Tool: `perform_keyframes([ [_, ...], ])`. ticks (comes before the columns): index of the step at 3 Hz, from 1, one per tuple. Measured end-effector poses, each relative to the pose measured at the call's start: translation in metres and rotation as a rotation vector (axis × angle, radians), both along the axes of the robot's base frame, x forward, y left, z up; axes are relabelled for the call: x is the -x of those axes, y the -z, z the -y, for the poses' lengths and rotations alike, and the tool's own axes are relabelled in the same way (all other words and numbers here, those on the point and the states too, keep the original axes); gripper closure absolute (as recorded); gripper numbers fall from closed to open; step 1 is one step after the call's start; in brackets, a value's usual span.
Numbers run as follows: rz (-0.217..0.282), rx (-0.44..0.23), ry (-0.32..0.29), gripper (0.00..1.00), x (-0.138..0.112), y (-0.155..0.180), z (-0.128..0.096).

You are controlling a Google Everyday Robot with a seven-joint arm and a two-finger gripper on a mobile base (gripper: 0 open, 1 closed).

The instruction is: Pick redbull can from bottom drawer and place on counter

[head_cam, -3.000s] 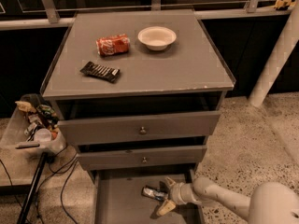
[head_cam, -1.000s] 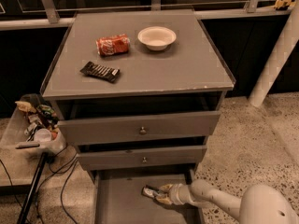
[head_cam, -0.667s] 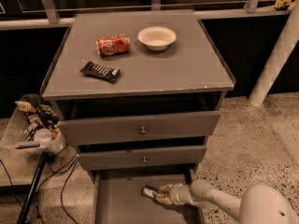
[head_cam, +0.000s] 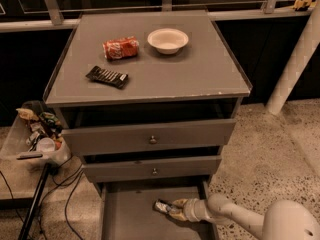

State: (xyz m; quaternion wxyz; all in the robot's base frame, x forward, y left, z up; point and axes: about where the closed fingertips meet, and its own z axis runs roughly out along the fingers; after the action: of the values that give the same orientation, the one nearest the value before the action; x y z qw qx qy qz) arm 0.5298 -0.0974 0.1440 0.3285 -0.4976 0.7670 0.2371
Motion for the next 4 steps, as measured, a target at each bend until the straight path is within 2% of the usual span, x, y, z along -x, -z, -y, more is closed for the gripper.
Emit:
perform_keyframes([
  [1,0.026,-0.021,-0.002,1.00,0.015,-0.021,0.014],
  [2,0.075,-0.052,-0.007,1.00,0.031,-0.055,0.033],
  [3,0.119,-0.050,-0.015,1.00,0.044,-0.095,0.057],
  [4,0.138,0.010,-0.029,1.00,0.049,-0.140,0.079],
])
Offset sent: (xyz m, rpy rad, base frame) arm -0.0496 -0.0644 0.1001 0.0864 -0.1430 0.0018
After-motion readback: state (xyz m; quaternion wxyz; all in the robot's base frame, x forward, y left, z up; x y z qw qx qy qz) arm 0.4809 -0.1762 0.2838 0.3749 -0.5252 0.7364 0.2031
